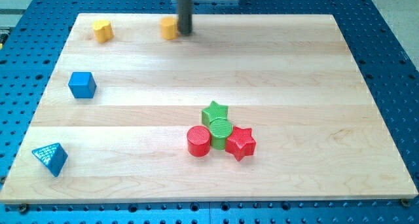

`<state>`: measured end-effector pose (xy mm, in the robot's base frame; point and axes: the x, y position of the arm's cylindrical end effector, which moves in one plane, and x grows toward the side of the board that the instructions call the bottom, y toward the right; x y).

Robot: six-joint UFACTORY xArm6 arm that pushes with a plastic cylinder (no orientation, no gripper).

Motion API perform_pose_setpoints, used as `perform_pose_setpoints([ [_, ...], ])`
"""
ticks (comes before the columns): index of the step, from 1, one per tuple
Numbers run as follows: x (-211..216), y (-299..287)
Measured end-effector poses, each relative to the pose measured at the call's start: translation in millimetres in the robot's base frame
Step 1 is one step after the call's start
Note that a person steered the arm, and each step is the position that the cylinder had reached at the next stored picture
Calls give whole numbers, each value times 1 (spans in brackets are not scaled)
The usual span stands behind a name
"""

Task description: Push the heart into the cube

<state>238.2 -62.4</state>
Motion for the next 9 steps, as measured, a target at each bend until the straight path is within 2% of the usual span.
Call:
perform_pose_setpoints([
  [1,-13,-12],
  [2,9,-72],
  [3,107,-94],
  [5,138,-56],
  [6,139,-77],
  [7,132,-91],
  [8,100,-81],
  [9,12,-74],
])
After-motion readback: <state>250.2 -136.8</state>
